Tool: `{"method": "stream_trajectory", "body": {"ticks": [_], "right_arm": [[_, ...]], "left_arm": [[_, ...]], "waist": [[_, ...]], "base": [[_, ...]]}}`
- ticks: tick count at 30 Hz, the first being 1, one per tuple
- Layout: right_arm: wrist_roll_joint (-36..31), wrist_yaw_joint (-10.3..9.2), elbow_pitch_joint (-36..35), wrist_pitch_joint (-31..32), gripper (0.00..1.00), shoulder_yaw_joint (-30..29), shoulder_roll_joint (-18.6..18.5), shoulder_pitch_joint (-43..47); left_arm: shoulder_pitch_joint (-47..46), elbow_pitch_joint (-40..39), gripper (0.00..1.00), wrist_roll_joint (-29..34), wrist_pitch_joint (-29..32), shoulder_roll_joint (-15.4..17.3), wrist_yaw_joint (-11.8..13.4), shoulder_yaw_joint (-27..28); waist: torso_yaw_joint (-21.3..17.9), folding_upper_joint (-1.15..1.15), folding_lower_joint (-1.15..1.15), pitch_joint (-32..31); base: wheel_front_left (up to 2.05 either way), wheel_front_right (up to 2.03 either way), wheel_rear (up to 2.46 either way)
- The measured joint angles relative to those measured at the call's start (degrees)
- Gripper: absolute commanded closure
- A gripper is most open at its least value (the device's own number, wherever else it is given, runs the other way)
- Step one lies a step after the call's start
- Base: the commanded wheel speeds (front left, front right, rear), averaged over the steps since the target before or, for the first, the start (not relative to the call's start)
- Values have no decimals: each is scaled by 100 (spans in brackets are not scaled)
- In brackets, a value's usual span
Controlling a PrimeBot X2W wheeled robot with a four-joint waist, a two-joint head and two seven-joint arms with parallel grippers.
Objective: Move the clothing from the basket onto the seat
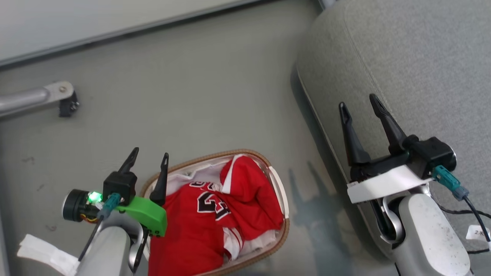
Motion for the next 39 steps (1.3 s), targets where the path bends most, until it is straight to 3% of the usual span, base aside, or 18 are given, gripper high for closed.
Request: {"method": "stream_trajectory", "body": {"ticks": [8,20,29,39], "right_arm": [[215,0,-238,0,0,300,5,-341],[493,0,-336,0,0,650,3,-581],[617,0,-331,0,0,773,3,-665],[706,0,-374,0,0,831,5,-711]], "left_arm": [[-575,675,0,-103,0,321,0,-485],[-1333,1803,0,-83,-1,800,-1,-1800],[-1836,3061,0,-135,18,792,-1,-2800],[-2388,3843,0,-124,254,719,13,-3163]], "waist": [[-305,0,0,823],[-767,0,1,2036],[-1014,0,0,2544],[-1142,0,0,2891]], "base": [[0,0,0],[0,0,0],[0,0,0],[0,0,0]]}}
